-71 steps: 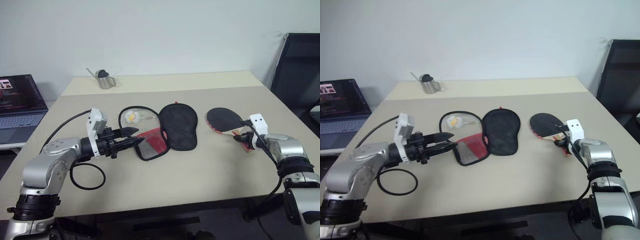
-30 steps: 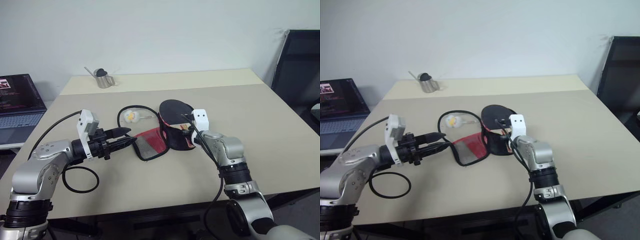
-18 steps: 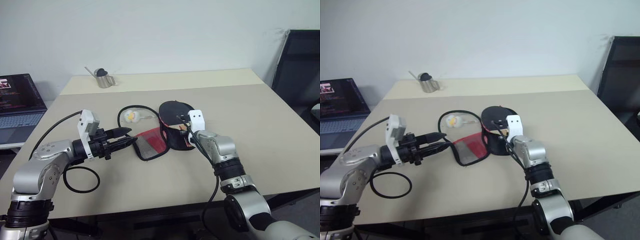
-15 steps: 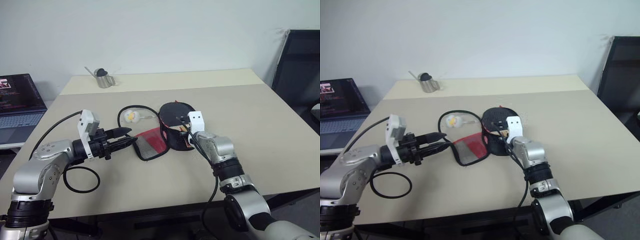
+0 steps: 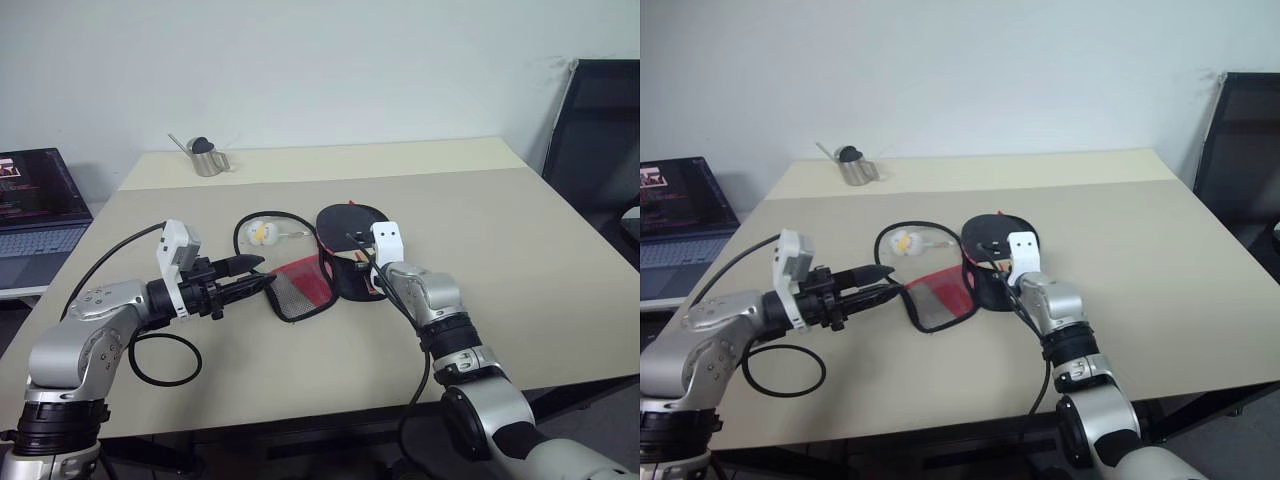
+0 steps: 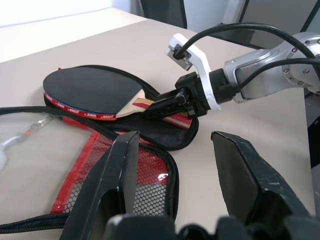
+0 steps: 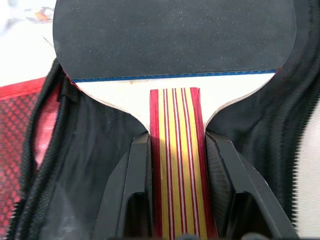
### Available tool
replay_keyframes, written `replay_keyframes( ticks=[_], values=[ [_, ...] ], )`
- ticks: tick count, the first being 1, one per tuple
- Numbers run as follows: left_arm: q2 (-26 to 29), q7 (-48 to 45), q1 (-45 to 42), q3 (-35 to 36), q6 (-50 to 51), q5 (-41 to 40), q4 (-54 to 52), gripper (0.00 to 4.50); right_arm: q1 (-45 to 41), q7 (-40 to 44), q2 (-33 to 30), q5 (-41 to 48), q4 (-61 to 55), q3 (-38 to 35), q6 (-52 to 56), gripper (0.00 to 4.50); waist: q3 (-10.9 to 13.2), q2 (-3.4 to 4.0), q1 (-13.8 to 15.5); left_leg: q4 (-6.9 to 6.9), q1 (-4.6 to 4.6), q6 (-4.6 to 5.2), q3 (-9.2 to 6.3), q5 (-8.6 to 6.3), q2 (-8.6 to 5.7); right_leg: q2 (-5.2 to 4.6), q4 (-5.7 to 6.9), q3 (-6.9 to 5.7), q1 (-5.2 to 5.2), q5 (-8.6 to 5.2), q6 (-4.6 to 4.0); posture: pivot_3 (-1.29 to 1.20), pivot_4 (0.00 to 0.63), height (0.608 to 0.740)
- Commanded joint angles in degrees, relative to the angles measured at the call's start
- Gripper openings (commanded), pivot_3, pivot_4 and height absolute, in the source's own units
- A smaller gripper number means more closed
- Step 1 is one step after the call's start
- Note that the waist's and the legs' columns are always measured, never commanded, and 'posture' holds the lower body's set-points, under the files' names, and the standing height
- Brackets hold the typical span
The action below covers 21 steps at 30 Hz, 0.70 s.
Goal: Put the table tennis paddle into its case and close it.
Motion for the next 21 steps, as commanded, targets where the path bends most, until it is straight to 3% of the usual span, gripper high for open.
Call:
replay_keyframes(
  ticks=[1, 7, 21],
  values=[
    [0.1, 0.3, -0.6, 0.9, -1.1, -0.3, -1.7, 2.5, -1.3, 0.5, 0.9, 0.7, -3.9, 0.2, 0.2, 1.42, 0.0, 0.0, 0.0, 0.0, 0.0, 0.0, -0.01, 0.0, 0.0, 0.0, 0.0, 0.0, 0.0, 0.0, 0.0, 0.0, 0.15, 0.74],
    [0.1, 0.9, 0.2, 1.4, -1.1, -0.6, -2.2, 2.5, 0.6, 1.8, 0.4, 2.3, -10.3, -0.3, 5.5, 1.42, 0.0, 0.02, 0.0, -0.05, -0.02, 0.0, -0.05, 0.0, 0.0, 0.0, -0.02, 0.0, -0.04, 0.0, 0.0, 0.0, 0.15, 0.74],
    [-0.2, 0.9, -0.3, 1.2, -1.2, -0.5, -1.6, 2.5, 1.5, -0.6, -2.2, -1.6, -6.6, -0.2, -1.1, 1.42, 0.0, 0.02, -0.1, -0.07, -0.03, 0.0, -0.01, 0.0, 0.0, 0.0, -0.06, 0.02, -0.04, 0.0, 0.0, 0.0, 0.15, 0.74]
  ],
)
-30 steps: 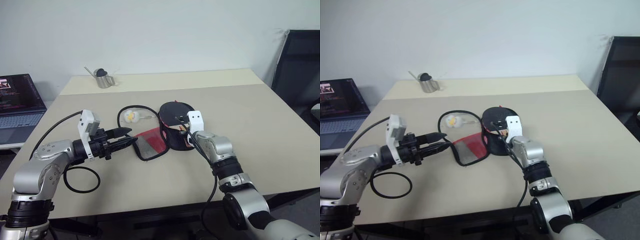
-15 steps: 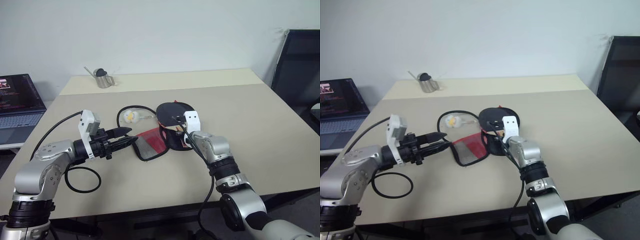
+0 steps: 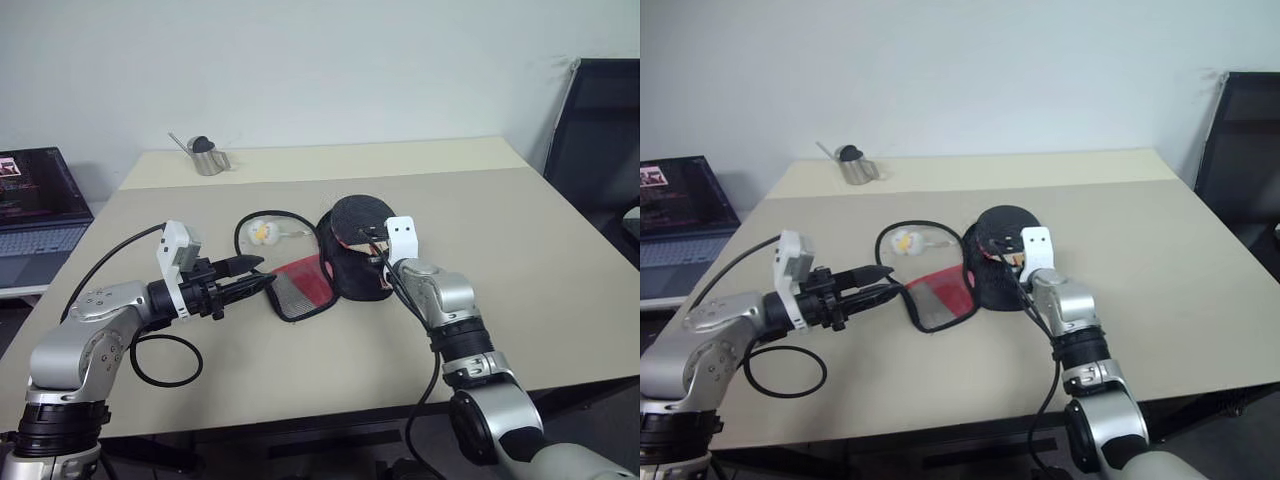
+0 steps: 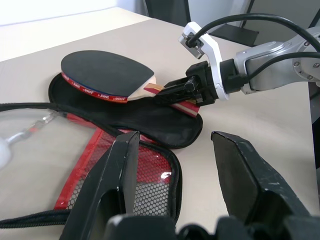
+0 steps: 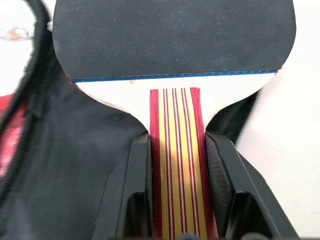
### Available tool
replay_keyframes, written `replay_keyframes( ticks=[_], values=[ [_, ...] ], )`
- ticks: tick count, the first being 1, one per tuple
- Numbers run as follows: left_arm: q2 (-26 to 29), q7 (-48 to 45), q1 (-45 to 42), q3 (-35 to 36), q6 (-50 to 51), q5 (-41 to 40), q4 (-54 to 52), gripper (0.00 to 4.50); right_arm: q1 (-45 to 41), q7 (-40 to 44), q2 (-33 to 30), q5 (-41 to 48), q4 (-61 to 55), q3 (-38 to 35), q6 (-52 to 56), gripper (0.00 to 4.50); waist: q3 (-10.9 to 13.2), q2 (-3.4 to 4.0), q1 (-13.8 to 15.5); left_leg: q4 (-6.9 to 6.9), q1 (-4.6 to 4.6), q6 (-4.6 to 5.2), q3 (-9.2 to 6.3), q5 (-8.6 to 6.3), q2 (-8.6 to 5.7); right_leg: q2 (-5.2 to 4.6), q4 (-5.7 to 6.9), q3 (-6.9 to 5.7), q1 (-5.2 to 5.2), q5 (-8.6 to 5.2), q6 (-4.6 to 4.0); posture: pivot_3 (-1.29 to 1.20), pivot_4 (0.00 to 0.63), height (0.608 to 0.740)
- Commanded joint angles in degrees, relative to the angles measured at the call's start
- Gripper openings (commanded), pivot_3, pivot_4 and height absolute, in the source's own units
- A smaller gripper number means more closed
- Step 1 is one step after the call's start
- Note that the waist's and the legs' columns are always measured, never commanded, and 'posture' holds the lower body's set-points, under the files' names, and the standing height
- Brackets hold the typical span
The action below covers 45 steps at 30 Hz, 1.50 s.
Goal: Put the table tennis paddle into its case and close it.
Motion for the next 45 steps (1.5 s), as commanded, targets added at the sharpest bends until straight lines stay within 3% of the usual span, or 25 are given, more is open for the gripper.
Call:
replay_keyframes(
  ticks=[1, 25, 45],
  values=[
    [0.1, 0.2, -0.6, 1.2, -1.1, -0.5, -1.4, 2.5, -0.7, 0.4, 0.9, 0.4, -1.0, 0.3, -1.7, 1.42, 0.0, 0.0, 0.0, -0.01, 0.0, 0.0, -0.01, 0.0, 0.0, 0.0, 0.0, 0.0, 0.0, 0.0, 0.0, 0.0, 0.15, 0.74],
    [0.1, 0.4, -0.4, 1.4, -1.0, -0.8, -1.8, 2.5, -0.4, 0.0, 2.8, -0.2, -1.1, 1.0, 0.4, 1.42, 0.0, 0.0, 0.0, -0.01, -0.01, 0.0, -0.04, 0.0, 0.0, 0.01, -0.02, -0.02, 0.0, 0.0, 0.0, 0.0, 0.15, 0.74],
    [0.0, 1.1, -0.5, 0.0, -3.4, 1.6, -1.8, 2.5, -1.4, -1.9, -0.5, -4.5, 1.9, 4.7, -1.3, 1.42, 0.0, 0.0, 0.2, -0.01, -0.01, 0.0, -0.05, 0.0, -0.01, 0.0, -0.04, -0.03, 0.02, 0.0, 0.0, 0.0, 0.15, 0.74]
  ],
)
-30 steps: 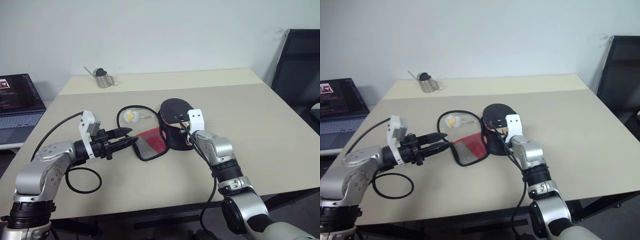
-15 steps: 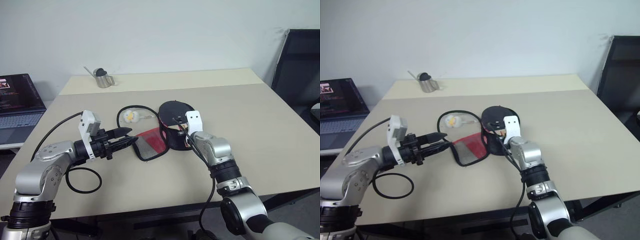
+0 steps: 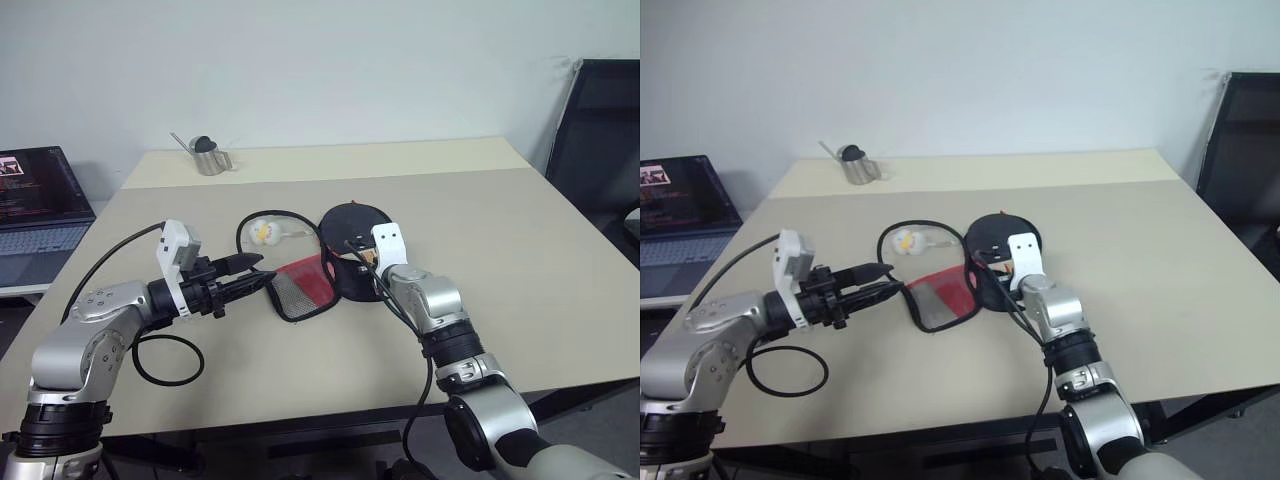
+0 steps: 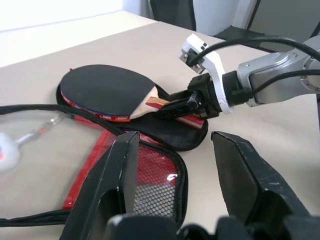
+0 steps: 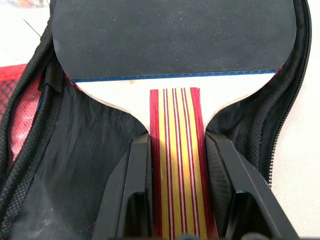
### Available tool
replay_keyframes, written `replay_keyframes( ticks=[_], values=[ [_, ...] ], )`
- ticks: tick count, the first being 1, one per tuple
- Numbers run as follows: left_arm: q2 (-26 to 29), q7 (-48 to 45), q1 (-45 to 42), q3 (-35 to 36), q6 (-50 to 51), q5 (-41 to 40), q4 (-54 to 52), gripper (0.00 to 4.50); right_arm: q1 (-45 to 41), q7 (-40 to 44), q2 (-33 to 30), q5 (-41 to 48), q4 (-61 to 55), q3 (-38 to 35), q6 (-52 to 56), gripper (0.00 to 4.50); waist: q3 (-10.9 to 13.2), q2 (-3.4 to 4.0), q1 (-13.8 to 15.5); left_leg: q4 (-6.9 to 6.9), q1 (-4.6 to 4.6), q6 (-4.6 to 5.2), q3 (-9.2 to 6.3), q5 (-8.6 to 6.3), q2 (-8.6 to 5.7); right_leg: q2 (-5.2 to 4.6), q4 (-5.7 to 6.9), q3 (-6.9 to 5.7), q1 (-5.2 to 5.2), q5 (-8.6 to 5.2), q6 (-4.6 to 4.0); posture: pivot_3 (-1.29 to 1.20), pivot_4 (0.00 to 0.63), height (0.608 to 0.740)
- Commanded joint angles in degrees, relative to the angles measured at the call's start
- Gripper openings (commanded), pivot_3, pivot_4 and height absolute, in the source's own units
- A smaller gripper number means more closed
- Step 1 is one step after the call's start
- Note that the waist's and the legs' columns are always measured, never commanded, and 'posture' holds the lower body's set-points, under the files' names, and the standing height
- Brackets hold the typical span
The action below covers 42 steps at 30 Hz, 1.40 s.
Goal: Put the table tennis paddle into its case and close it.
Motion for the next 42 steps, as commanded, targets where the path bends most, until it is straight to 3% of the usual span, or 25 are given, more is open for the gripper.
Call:
replay_keyframes(
  ticks=[1, 15, 25, 28, 31, 42],
  values=[
    [0.6, -0.1, -0.4, -0.2, -2.5, 1.6, -1.8, 2.5, -1.9, -1.0, -1.7, -2.4, 1.3, 0.8, -1.7, 1.42, 0.0, 0.0, 0.2, 0.0, 0.0, 0.0, -0.01, 0.0, 0.0, 0.0, 0.0, 0.0, 0.0, 0.0, 0.0, 0.0, 0.15, 0.74],
    [0.6, -0.2, 0.7, 0.1, -3.9, 2.4, -2.3, 2.5, -6.4, 2.0, -0.8, -1.3, 6.3, 0.8, 2.1, 1.42, 0.0, 0.0, 0.1, 0.0, 0.0, 0.0, -0.01, 0.0, 0.0, -0.01, -0.01, -0.02, 0.02, 0.0, 0.0, 0.0, 0.15, 0.74],
    [0.3, -0.4, -0.2, -0.5, -4.5, 2.5, -1.3, 2.5, -7.1, 1.9, 1.1, 1.9, 7.2, -3.3, 0.6, 1.42, 0.0, 0.0, 0.0, 0.0, 0.01, 0.0, -0.01, 0.0, 0.01, 0.0, 0.0, -0.01, 0.02, 0.0, 0.0, 0.0, 0.15, 0.74],
    [0.4, -0.6, -0.4, -0.5, -4.6, 2.5, -1.1, 2.5, -7.1, 2.0, 1.2, 2.3, 7.2, -3.9, 0.6, 2.07, 0.0, 0.0, -0.1, 0.0, 0.01, 0.0, -0.01, 0.0, 0.01, 0.0, 0.0, -0.01, 0.02, 0.0, 0.0, 0.0, 0.15, 0.74],
    [0.5, -0.8, -0.6, -0.5, -4.6, 2.6, -0.9, 2.5, -7.1, 3.3, 0.9, 1.2, 7.4, -1.5, 1.7, 3.06, 0.0, 0.0, -0.1, 0.0, 0.01, 0.0, 0.0, 0.0, 0.01, 0.0, 0.0, -0.01, 0.02, 0.0, 0.0, 0.0, 0.15, 0.74],
    [0.6, -1.1, -0.9, -0.3, -4.6, 2.5, -0.5, 2.5, -7.1, 3.6, 1.3, 1.2, 7.7, -1.8, 1.8, 3.06, 0.0, 0.0, -0.1, 0.0, 0.02, 0.0, -0.01, 0.0, 0.01, 0.01, 0.0, -0.01, 0.02, 0.0, 0.0, 0.0, 0.15, 0.74]
  ],
)
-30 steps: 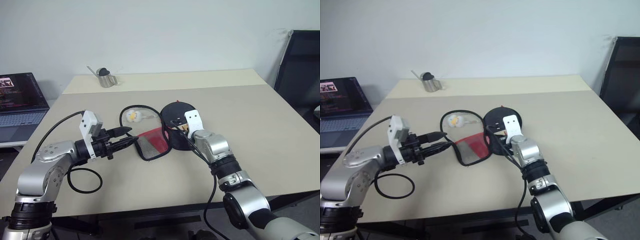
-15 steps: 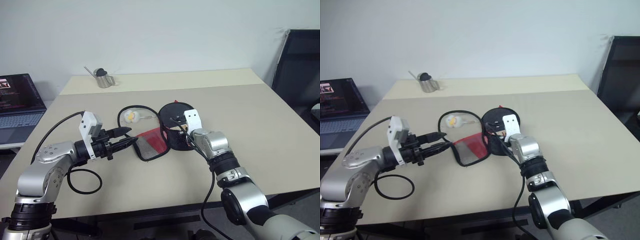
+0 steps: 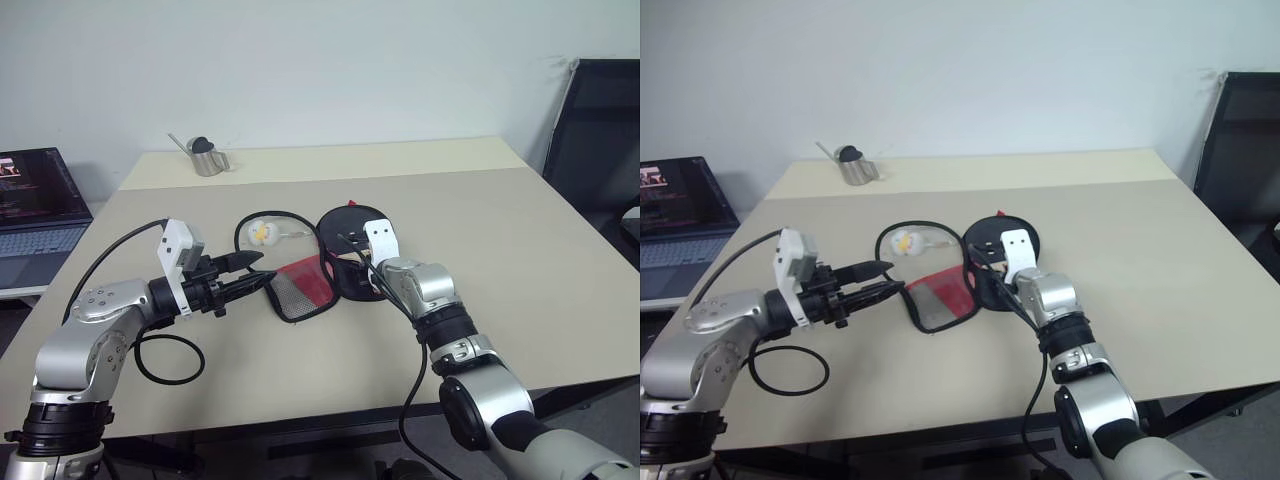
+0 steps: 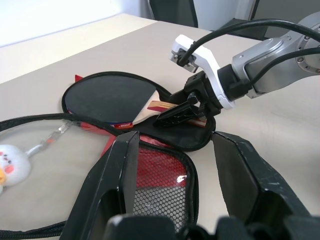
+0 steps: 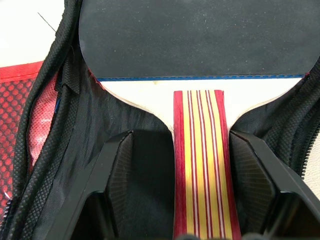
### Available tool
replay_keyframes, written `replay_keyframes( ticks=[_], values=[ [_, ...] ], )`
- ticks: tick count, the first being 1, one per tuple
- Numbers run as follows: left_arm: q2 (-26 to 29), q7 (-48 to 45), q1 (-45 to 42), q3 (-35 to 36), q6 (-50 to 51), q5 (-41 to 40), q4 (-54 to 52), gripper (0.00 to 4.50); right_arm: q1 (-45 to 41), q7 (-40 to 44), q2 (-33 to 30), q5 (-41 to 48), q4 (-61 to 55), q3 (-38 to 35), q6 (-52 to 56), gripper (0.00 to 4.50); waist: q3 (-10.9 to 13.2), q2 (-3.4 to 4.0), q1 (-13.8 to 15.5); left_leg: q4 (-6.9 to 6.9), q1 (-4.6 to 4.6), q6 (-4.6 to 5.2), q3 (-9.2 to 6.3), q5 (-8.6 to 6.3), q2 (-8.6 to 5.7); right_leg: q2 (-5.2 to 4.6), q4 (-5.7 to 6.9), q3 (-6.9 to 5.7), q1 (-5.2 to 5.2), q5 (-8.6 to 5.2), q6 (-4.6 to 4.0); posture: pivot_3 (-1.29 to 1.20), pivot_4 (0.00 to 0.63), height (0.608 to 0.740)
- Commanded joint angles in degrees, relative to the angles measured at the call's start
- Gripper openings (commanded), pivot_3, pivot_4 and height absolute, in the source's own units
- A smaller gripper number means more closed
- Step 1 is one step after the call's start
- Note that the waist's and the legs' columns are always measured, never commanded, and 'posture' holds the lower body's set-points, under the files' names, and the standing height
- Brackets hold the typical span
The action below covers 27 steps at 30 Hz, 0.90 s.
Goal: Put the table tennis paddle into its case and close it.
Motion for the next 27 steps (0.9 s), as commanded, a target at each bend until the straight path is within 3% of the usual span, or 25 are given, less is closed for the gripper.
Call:
replay_keyframes(
  ticks=[1, 10, 18, 20, 24, 27],
  values=[
    [0.6, -0.6, -0.9, 0.6, -1.1, 0.0, -0.4, 2.5, -1.0, 0.3, 0.3, 0.3, -1.0, -0.1, 0.2, 3.06, 0.0, 0.0, 0.0, 0.0, 0.0, 0.0, 0.0, 0.0, 0.0, 0.0, 0.0, 0.0, 0.0, 0.0, 0.0, 0.0, 0.15, 0.74],
    [0.4, -0.5, -1.6, 0.8, -1.0, 0.1, 0.3, 2.5, -0.1, 0.9, -0.8, 1.1, -4.1, -0.9, 0.6, 3.06, 0.0, 0.0, 0.0, 0.0, 0.0, 0.0, 0.0, 0.0, 0.0, 0.0, 0.0, 0.0, -0.01, 0.0, 0.0, 0.0, 0.15, 0.74],
    [0.3, -0.5, -1.7, 1.0, -1.0, -0.1, 0.4, 2.5, 0.6, 2.3, -5.1, 3.2, -14.1, -2.9, 6.9, 3.06, 0.0, 0.01, 0.1, -0.02, -0.04, 0.0, -0.02, 0.0, -0.01, -0.01, -0.04, -0.02, -0.01, 0.0, 0.0, 0.0, 0.15, 0.74],
    [0.4, -0.3, -1.3, 1.3, -0.9, -0.1, 0.3, 2.5, 1.5, 3.2, -6.3, 5.3, -21.7, -4.4, 12.5, 3.06, 0.0, 0.01, 0.1, -0.04, -0.04, 0.0, -0.02, 0.0, 0.0, 0.0, -0.04, -0.01, -0.03, 0.0, 0.0, 0.0, 0.15, 0.74],
    [0.3, 1.3, 0.3, 3.0, -0.6, -0.4, 0.2, 2.5, 4.3, 9.4, -8.8, 11.1, -33.9, -4.4, 17.8, 3.06, 0.0, 0.01, 0.1, -0.1, -0.06, 0.01, -0.03, -0.01, 0.01, -0.01, -0.1, -0.01, -0.04, 0.0, 0.0, 0.0, 0.15, 0.74],
    [0.0, 3.0, 2.0, 4.5, -0.5, -0.5, 0.1, 2.5, 7.3, 17.1, -14.2, 13.5, -39.6, -1.7, 14.4, 3.06, 0.0, 0.01, 0.1, -0.16, -0.05, 0.02, -0.03, -0.01, 0.0, -0.01, -0.15, -0.02, -0.04, -0.01, 0.01, 0.0, 0.15, 0.74]
  ],
)
